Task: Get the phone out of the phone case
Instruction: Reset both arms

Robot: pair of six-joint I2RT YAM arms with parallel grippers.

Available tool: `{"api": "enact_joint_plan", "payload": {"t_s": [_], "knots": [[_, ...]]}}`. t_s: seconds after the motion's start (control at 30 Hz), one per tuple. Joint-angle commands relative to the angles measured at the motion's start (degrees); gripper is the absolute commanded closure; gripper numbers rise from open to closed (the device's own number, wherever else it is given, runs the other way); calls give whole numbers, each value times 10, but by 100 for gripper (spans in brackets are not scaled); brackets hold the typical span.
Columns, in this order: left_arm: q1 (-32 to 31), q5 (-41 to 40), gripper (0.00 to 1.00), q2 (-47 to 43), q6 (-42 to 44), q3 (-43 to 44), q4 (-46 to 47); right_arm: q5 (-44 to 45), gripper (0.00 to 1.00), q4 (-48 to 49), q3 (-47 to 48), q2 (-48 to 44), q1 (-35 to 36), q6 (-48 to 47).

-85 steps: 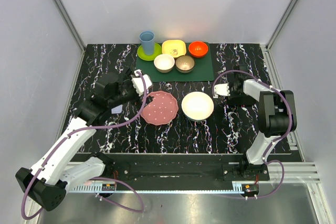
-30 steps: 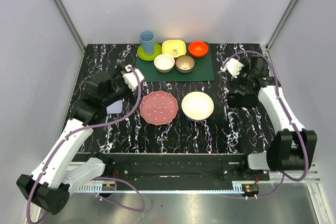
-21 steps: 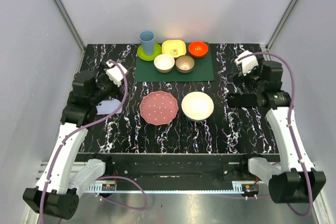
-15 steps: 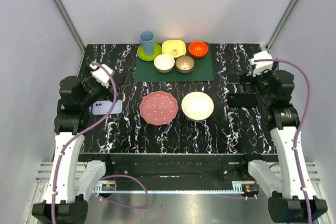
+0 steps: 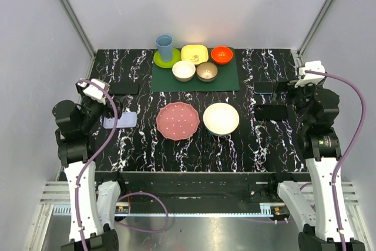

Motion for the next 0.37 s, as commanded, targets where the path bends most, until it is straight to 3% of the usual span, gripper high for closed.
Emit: {"api": "enact_joint_plan", "payload": {"t_s": [0.0, 0.33], "knots": [[10, 20, 1, -14, -30, -5, 51, 17, 0, 26, 11, -12, -2, 26], [11, 14, 1, -21, -46, -17, 70, 13, 0, 40, 0, -21, -2, 36]]}}
